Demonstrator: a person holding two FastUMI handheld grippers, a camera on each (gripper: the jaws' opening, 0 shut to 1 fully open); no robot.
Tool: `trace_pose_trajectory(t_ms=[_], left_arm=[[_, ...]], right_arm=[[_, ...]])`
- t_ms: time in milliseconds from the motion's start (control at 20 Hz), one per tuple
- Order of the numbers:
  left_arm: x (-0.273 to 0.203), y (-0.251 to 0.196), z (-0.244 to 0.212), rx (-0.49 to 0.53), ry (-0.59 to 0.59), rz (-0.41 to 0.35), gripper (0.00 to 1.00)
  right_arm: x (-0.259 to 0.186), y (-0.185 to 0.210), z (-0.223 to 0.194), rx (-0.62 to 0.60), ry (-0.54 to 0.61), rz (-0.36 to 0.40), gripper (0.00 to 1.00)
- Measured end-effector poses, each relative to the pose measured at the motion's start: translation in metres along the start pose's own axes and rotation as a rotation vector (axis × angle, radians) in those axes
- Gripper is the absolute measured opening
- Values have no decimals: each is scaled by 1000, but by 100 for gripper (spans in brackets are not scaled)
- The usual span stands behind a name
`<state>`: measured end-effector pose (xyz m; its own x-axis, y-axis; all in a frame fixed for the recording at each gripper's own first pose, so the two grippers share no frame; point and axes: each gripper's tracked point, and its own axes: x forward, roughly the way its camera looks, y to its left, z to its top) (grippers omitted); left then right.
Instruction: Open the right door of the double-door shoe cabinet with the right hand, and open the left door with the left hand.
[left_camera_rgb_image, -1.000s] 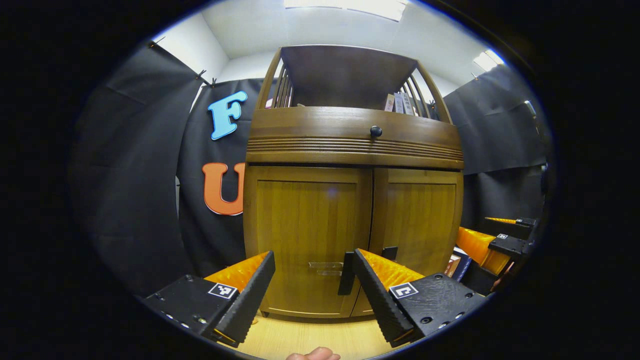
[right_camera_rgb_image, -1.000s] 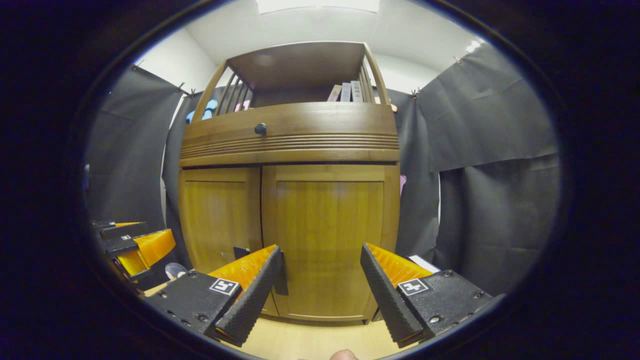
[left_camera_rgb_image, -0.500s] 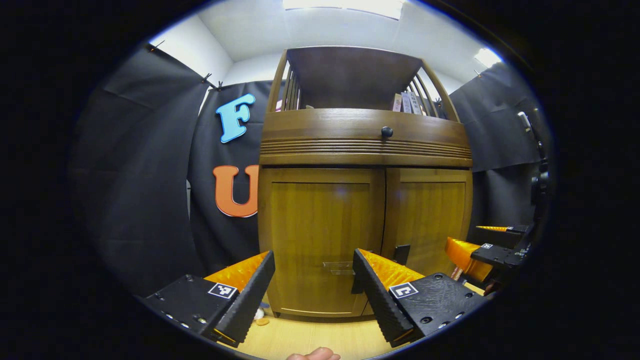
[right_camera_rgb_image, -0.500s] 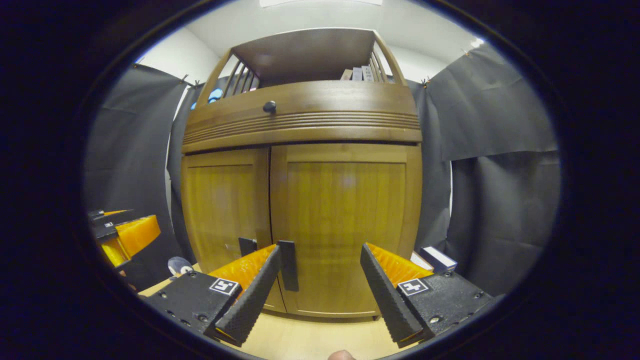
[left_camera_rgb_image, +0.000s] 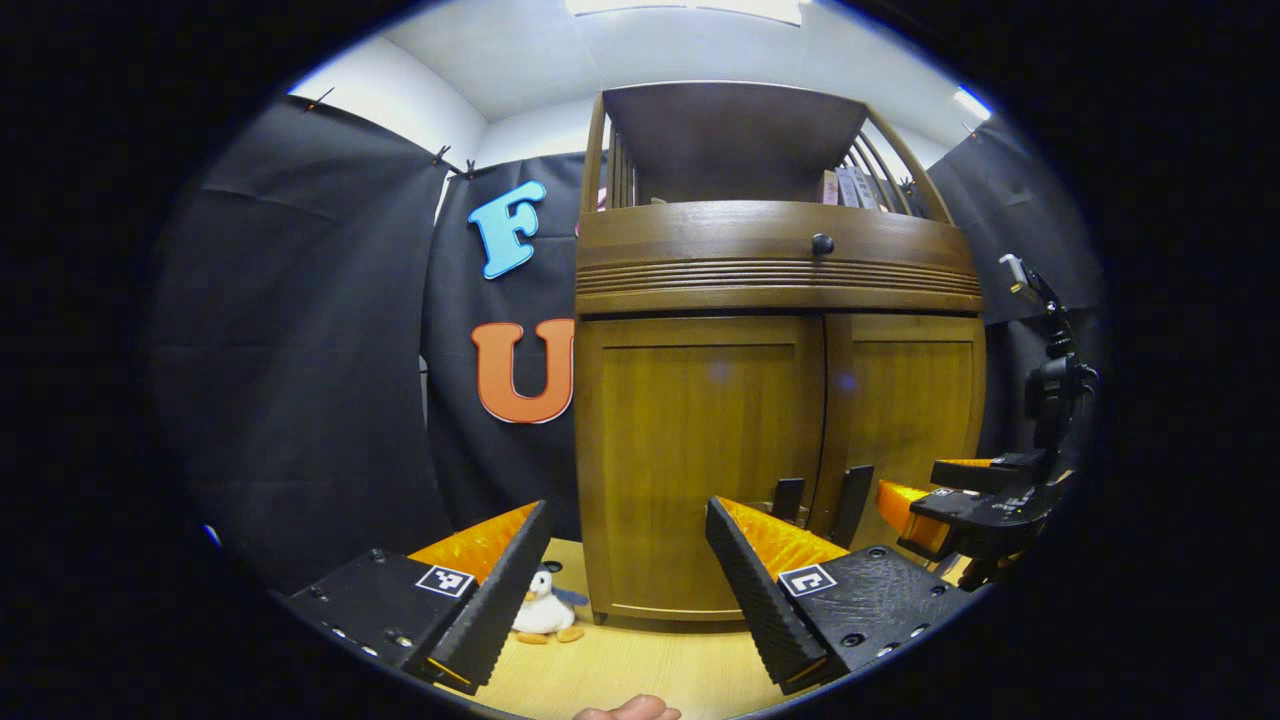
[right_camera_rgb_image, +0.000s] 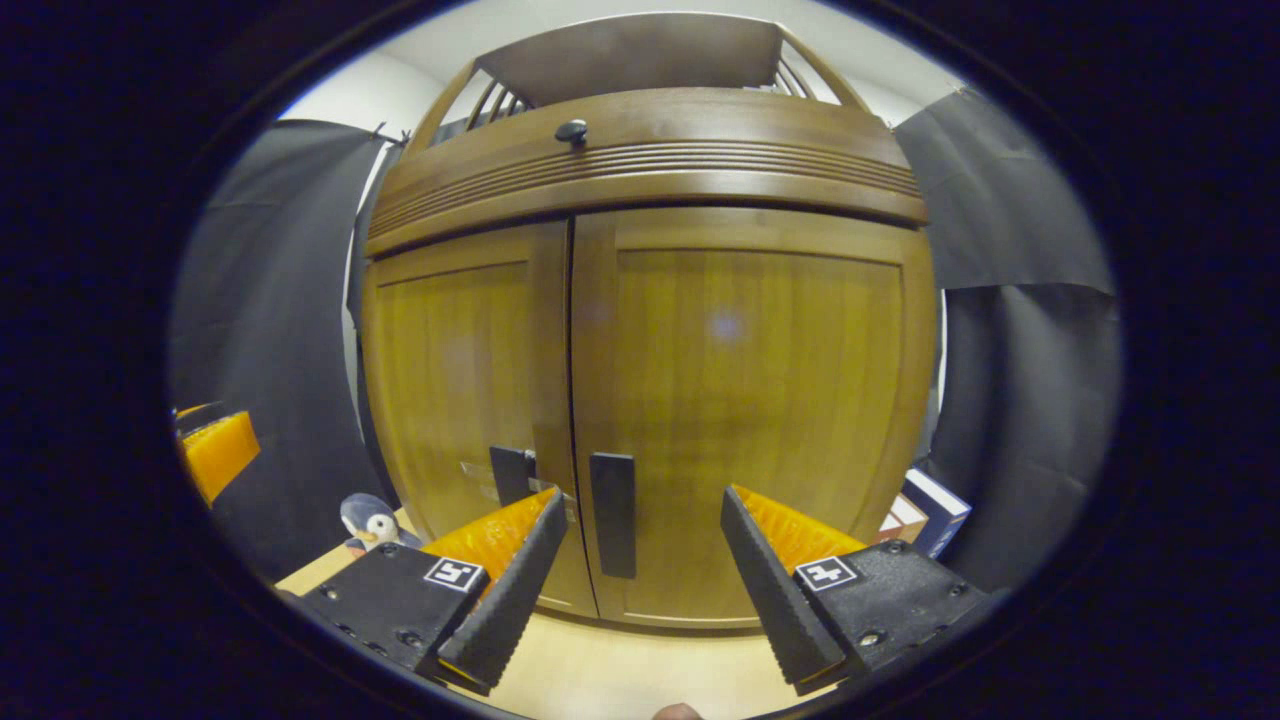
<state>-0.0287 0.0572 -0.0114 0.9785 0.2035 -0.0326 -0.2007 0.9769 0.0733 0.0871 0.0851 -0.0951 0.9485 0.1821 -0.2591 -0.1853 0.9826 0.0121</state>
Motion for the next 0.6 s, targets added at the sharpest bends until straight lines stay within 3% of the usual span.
trace_pose_trajectory(t_ms=[250,600], left_arm=[[-2,17,0,4,-3,57,95],[-4,27,-4,-3,10,85,95]], right_arm=[[33,9,-19,-5,55,6,95],[63,8,-36,-1,100,-3,83]])
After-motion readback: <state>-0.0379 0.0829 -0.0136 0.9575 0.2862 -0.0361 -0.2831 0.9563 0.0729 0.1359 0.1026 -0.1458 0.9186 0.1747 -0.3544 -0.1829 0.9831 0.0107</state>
